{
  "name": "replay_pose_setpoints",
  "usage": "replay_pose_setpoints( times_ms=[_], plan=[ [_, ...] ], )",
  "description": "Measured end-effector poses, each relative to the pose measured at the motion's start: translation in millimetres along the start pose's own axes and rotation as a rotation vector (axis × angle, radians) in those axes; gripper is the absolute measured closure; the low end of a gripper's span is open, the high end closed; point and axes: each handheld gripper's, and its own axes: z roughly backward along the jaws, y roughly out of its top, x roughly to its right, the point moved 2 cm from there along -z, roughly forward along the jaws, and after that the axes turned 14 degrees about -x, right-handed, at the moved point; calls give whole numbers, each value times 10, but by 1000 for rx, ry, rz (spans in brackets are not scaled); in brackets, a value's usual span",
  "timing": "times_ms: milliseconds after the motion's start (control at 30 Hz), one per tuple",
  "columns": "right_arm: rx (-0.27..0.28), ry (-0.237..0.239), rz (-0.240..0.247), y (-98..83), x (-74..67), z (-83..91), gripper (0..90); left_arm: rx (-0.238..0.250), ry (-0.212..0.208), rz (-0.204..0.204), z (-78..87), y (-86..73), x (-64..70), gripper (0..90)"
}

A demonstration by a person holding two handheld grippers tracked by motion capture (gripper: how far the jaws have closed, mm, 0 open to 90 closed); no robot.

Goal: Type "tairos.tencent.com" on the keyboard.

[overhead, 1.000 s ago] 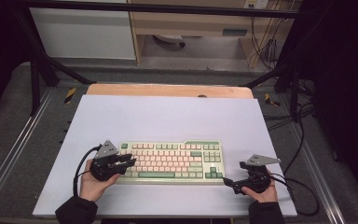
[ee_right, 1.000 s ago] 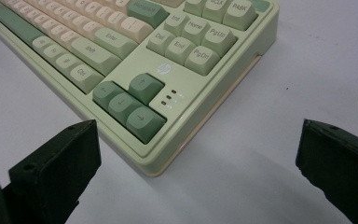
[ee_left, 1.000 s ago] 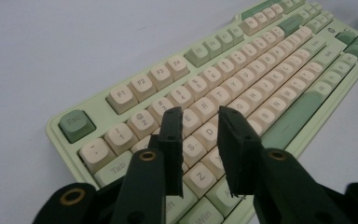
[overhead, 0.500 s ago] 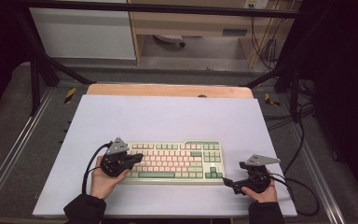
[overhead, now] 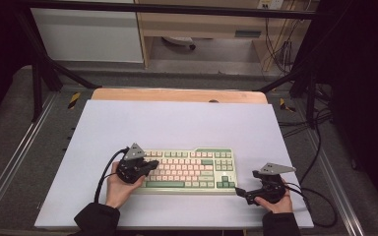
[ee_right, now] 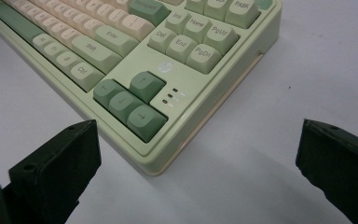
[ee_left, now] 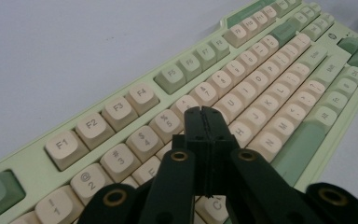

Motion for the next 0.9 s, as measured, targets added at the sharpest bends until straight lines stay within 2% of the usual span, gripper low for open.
replay_pose_setpoints(
  times_ms=[367, 900],
  plan=[
    [-3, 2, 1, -2, 0, -3, 3, -23, 12, -8, -154, 29, 35, 900],
    [-7, 1, 3, -2, -1, -8, 3, -34, 19, -18, -230, 22, 42, 900]
  ],
)
